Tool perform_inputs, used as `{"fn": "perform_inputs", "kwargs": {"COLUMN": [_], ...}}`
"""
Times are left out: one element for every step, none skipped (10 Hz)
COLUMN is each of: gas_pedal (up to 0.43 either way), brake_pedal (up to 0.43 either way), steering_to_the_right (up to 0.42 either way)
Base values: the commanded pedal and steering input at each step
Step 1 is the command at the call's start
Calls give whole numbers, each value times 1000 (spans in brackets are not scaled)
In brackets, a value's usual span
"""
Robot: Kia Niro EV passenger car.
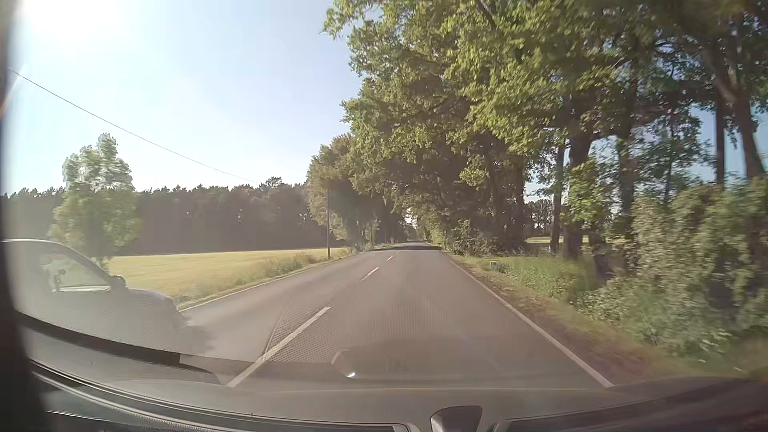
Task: Follow the waypoints while adhering to traffic rules and regulations
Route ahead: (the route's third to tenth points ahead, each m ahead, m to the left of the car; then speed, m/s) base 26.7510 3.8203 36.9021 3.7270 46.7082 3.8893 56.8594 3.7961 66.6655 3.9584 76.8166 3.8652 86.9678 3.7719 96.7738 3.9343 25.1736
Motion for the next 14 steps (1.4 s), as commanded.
{"fn": "perform_inputs", "kwargs": {"gas_pedal": [350, 350, 350, 350, 350, 350, 331, 331, 331, 331, 331, 331, 331, 331], "brake_pedal": [6, 6, 6, 6, 6, 6, 6, 6, 6, 6, 6, 6, 6, 6], "steering_to_the_right": [1, 2, 2, 2, 2, 2, 3, 3, 3, 3, 3, 3, 3, 3]}}
